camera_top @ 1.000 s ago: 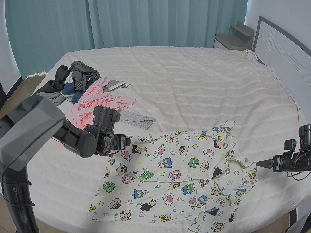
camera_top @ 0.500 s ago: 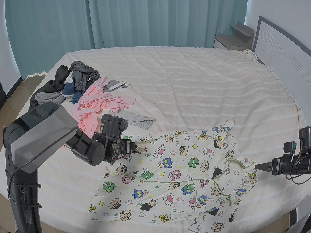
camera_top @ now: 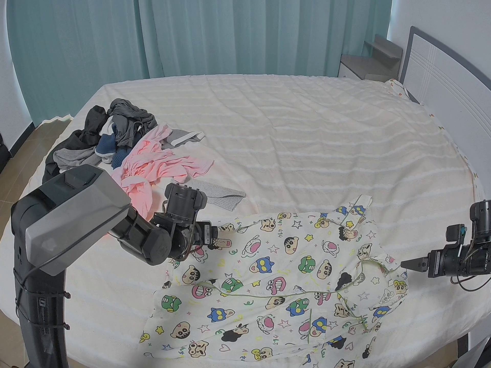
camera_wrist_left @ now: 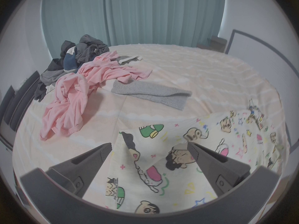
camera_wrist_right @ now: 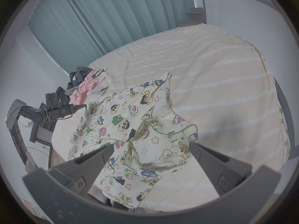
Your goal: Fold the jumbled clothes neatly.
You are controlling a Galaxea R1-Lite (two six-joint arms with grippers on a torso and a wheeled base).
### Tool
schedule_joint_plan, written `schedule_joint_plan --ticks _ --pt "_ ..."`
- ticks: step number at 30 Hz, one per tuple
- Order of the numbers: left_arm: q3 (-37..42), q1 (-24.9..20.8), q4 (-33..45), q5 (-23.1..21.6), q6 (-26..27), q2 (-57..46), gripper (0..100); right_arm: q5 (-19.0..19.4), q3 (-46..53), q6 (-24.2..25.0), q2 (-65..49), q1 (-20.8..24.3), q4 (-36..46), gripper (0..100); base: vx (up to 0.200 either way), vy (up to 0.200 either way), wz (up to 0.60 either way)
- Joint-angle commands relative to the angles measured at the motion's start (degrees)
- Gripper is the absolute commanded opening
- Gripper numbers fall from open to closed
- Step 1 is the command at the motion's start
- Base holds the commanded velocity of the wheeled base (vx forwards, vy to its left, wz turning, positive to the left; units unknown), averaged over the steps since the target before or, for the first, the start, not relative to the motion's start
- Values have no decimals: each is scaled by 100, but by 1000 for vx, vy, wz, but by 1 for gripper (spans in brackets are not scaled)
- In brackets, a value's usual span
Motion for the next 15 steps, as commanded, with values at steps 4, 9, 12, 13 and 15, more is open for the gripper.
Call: schedule_joint_plan --ticks 4,9,12,13,15 --pt "699 -4 -36 -269 770 -58 100 3 15 -1 131 39 -1 100 0 0 0" --pt "875 -4 -168 -577 973 -128 100 3 24 -1 228 47 -10 100 0 0 0" --pt "743 32 -546 -533 1087 39 100 3 7 -1 237 56 -10 100 0 0 0" --pt "655 49 -607 -480 1157 136 100 3 -2 -1 237 65 -10 100 0 0 0" --pt "488 84 -651 -269 1271 294 100 3 7 -1 210 74 -10 100 0 0 0"
